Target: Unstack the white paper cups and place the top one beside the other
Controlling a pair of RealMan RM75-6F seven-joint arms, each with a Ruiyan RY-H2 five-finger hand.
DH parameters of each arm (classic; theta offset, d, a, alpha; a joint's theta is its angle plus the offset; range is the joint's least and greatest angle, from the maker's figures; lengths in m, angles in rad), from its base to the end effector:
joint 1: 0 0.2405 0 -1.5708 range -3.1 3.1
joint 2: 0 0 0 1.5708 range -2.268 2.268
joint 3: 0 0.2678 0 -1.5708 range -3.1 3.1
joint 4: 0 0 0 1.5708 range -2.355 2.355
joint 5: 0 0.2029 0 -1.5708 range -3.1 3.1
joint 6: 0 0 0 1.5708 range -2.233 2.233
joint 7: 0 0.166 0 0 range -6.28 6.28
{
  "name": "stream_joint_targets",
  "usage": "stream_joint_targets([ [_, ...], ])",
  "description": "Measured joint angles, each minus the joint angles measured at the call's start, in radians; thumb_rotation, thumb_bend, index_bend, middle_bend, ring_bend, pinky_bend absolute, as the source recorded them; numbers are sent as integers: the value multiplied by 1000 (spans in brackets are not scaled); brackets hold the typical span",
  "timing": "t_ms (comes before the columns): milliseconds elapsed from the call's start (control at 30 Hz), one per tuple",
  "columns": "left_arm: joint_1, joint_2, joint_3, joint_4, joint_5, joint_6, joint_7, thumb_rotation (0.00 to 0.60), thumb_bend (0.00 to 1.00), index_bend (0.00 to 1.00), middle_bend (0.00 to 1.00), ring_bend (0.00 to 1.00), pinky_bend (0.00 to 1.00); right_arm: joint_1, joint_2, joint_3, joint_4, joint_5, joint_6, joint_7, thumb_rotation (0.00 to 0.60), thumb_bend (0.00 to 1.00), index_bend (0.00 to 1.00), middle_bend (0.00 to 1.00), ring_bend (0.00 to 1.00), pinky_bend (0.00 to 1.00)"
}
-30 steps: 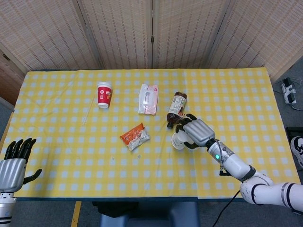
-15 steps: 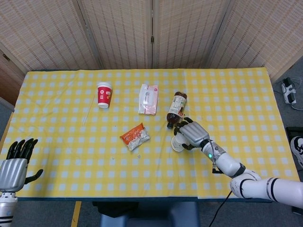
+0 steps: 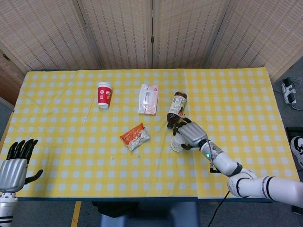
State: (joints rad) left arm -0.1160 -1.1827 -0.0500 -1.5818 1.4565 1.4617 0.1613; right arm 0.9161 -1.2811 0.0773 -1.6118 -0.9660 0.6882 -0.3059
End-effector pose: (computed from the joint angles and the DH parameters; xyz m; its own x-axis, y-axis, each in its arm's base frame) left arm -0.3210 0.2134 0.1512 0.5055 0.0174 0.8626 0.8627 0.0027 -0.5057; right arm -0.1509 -0.3809 0.0182 0.5779 -0.4437 0.6849 -0.8040 -0.4535 0.3846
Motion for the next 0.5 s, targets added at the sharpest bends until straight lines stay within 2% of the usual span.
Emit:
stream_joint_targets([
  [233, 2, -1, 2, 8, -3, -2, -7, 600, 244, 117, 109, 66, 0, 6, -3, -7, 3, 9, 3, -8, 600, 400, 393, 184, 173, 72],
  [500, 3, -5, 2, 18, -4, -4, -13, 600, 244, 117, 109, 67, 0, 8, -5, -15, 2, 7, 7, -11, 600, 400, 261, 176, 166, 72],
])
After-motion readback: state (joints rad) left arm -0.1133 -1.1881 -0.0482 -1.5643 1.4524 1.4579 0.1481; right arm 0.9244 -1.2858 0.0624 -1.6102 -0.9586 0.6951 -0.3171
